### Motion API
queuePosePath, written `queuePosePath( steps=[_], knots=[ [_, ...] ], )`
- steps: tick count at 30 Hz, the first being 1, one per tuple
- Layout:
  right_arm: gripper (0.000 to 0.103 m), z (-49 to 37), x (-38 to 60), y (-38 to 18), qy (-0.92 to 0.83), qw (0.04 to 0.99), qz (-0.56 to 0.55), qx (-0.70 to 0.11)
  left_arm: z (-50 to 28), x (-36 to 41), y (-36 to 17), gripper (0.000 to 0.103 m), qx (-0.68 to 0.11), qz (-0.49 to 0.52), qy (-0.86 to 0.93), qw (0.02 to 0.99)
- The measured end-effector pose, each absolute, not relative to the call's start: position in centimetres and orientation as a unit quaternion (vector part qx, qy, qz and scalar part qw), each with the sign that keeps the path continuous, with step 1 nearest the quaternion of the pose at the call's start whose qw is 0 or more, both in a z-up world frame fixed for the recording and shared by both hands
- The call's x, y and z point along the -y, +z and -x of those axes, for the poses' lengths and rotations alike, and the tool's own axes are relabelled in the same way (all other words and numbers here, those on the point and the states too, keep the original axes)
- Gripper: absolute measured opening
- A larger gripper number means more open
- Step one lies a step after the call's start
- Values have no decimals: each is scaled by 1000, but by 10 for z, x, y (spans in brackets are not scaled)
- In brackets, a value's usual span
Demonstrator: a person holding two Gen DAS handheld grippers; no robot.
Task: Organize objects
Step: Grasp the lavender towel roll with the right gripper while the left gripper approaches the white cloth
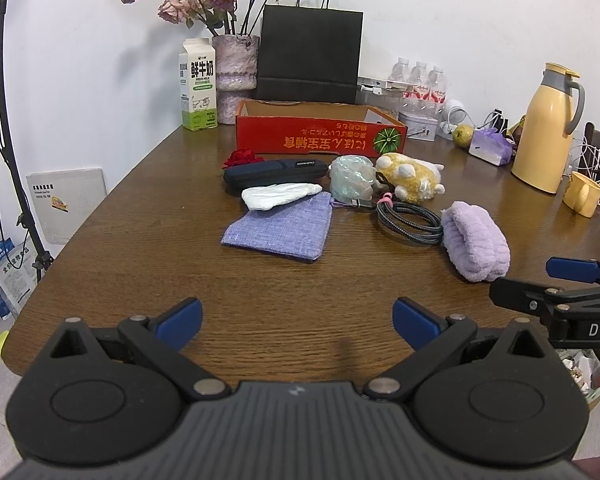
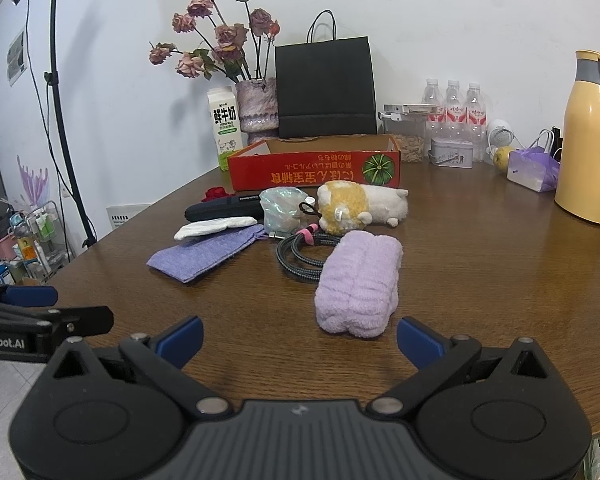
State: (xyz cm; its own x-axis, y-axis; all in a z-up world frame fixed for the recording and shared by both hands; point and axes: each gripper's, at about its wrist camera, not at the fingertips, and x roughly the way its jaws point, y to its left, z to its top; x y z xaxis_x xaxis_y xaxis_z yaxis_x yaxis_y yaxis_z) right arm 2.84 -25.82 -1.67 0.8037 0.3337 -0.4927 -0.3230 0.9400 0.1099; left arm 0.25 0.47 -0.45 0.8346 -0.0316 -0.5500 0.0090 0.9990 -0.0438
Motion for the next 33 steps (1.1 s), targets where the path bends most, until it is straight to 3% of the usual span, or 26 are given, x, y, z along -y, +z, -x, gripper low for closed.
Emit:
queuePosePath(
  steps=[25,33],
  knots=[
    [103,-88,251,-41,160,947,24,-277,-68,-17,-28,103,-316,26,6,948],
    [93,-113,254,-45,161,946,36,-278,-97,-18,-32,103,-322,21,8,947]
  ],
)
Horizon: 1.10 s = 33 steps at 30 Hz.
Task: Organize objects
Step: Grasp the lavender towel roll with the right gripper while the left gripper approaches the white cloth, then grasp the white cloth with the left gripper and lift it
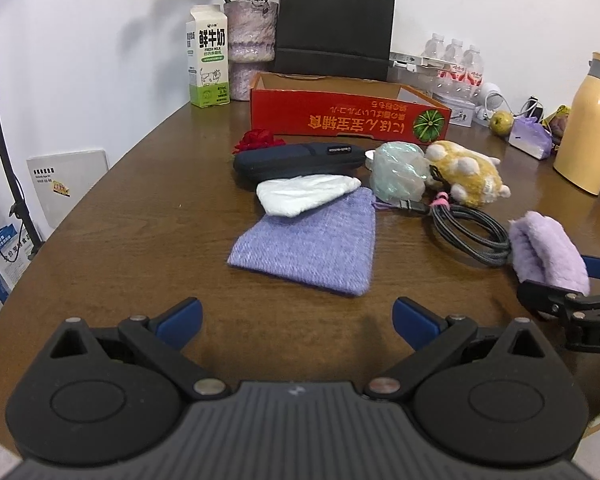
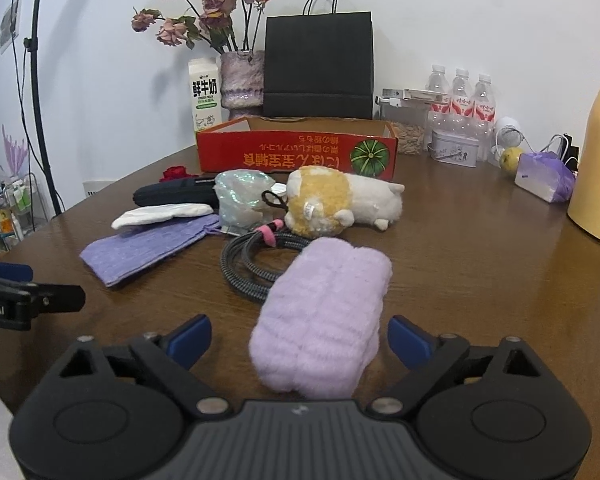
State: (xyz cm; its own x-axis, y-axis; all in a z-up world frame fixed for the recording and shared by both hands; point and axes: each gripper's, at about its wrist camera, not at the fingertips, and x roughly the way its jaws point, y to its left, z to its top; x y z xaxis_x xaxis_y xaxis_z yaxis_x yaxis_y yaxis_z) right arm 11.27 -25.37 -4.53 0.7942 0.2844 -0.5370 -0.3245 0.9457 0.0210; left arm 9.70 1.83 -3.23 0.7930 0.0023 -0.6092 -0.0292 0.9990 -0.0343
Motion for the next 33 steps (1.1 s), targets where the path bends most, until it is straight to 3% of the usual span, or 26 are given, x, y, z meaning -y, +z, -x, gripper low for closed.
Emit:
queuePosePath(
  steps=[8,12,19,21,24,26,28,30,33],
  knots=[
    [68,-132,258,-47,174,940,48,-291,-129,-14,-33,103,-327,-1,10,945],
    [60,-141,263,-46,183,937,48,-295,-148,-10,-33,103,-329,-11,16,944],
    [58,-148,266,-47,199,933,45,-297,-179,-5,-42,102,-342,-26,30,939],
    [58,-148,267,-48,202,932,44,-296,-181,-6,-45,97,-345,-11,24,938],
    [59,-147,268,-49,205,932,42,-297,-177,-8,-44,80,-344,4,12,939],
    [60,-146,269,-49,207,931,41,-297,-170,-6,-42,57,-340,2,3,940],
    [61,-145,269,-50,209,931,39,-297,-163,-4,-40,42,-340,-3,-6,940],
    [61,-144,269,-51,209,931,38,-297,-156,-2,-39,35,-341,-5,-14,940],
    [61,-143,270,-51,211,931,35,-295,-143,1,-38,33,-342,-15,-30,939]
  ],
)
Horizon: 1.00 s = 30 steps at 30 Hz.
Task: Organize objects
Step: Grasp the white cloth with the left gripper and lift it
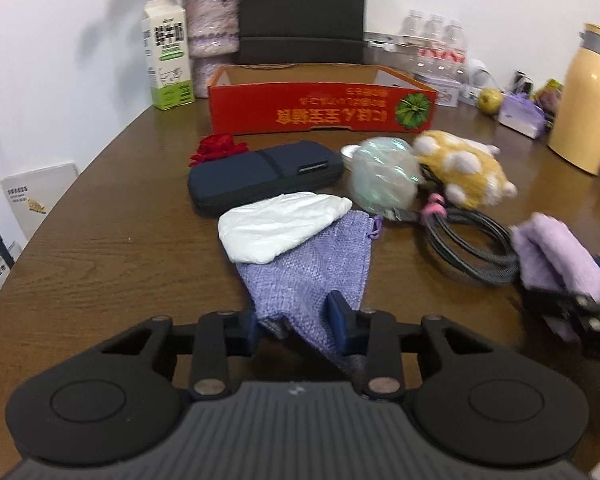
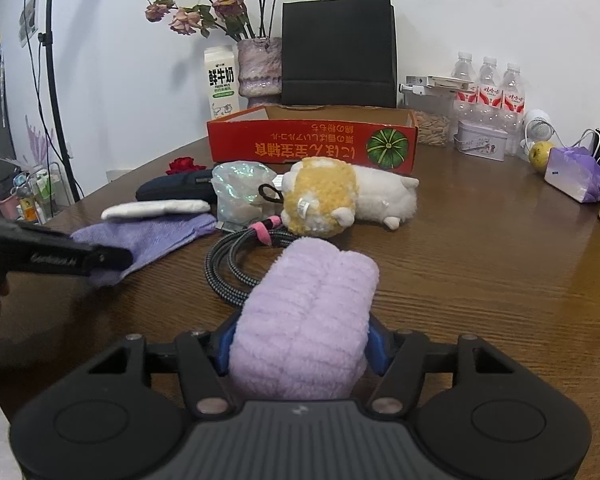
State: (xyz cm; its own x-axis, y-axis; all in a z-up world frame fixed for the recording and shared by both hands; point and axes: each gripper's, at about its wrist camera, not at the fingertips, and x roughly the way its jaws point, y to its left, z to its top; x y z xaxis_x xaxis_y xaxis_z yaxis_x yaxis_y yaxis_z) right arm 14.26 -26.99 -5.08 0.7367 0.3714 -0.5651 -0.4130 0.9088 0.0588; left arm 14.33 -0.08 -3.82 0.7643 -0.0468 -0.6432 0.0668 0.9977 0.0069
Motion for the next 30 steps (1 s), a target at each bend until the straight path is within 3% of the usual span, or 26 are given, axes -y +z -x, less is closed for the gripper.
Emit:
queuePosePath(
  steps=[7,9,10,16,26,30],
  knots=[
    [61,-136,271,-51,214,931,36,-293,-108,-6,-34,37,-358,-16,-49,932],
    [61,-134,271,-51,215,931,36,-293,-103,-8,-33,61,-362,-19,-45,931],
    [61,-133,271,-51,215,931,36,-293,-102,-7,-32,80,-357,-25,-37,933],
    [60,-127,270,-51,215,931,33,-292,-115,0,-32,101,-357,-45,-34,933],
    [60,-121,275,-50,206,933,34,-293,-131,1,-31,103,-337,-49,-16,940],
    [52,-123,275,-52,202,934,28,-294,-155,-2,-25,103,-347,-76,-34,934]
  ],
)
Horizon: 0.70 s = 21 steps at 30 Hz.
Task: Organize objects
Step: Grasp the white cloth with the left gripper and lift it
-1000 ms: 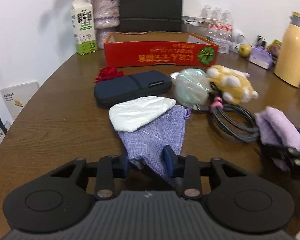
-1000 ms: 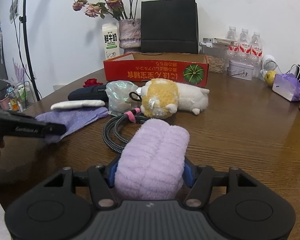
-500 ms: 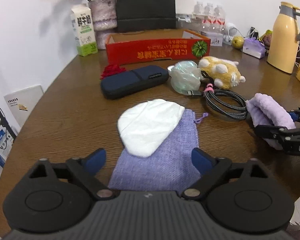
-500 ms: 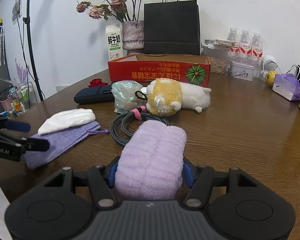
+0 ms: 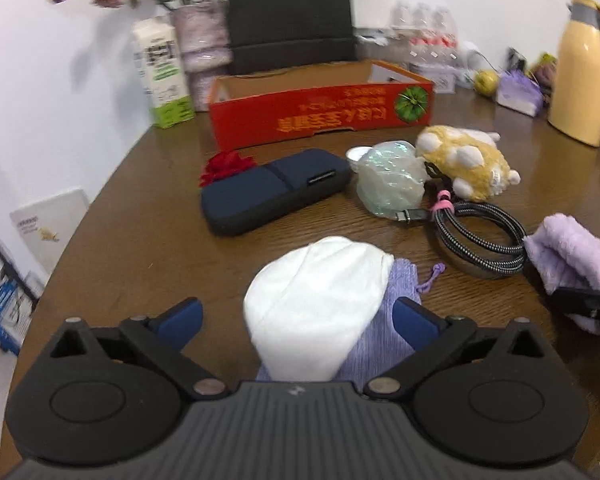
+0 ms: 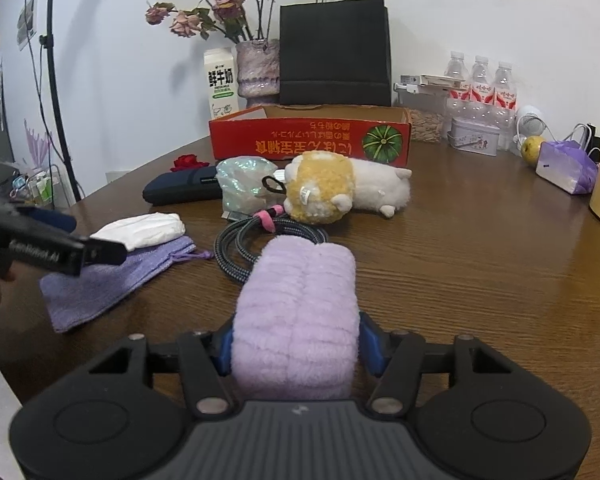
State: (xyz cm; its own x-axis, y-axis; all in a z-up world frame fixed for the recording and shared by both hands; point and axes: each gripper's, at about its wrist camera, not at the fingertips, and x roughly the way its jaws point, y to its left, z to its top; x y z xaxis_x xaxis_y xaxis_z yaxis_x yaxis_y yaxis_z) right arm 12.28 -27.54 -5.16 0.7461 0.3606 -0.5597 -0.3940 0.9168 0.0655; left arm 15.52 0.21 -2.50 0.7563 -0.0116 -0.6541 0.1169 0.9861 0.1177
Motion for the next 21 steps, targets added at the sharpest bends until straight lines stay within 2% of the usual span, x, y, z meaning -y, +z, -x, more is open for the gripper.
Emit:
queuePosePath(
  steps=[7,9,10,14,21],
  knots=[
    [50,-126,285,-48,186,940,15,-286,-177,1,-37,102,-365,-90,-56,925],
    [50,-128,286,-48,184,941,16,-285,-177,-4,-38,89,-364,-67,-66,927],
    [50,-129,286,-47,183,941,17,-284,-176,-7,-38,78,-365,-57,-73,926],
    [50,-132,282,-46,186,940,22,-284,-170,-11,-36,74,-358,-48,-68,930],
    [50,-133,278,-46,190,940,24,-283,-160,-18,-31,74,-352,-41,-56,933]
  ],
)
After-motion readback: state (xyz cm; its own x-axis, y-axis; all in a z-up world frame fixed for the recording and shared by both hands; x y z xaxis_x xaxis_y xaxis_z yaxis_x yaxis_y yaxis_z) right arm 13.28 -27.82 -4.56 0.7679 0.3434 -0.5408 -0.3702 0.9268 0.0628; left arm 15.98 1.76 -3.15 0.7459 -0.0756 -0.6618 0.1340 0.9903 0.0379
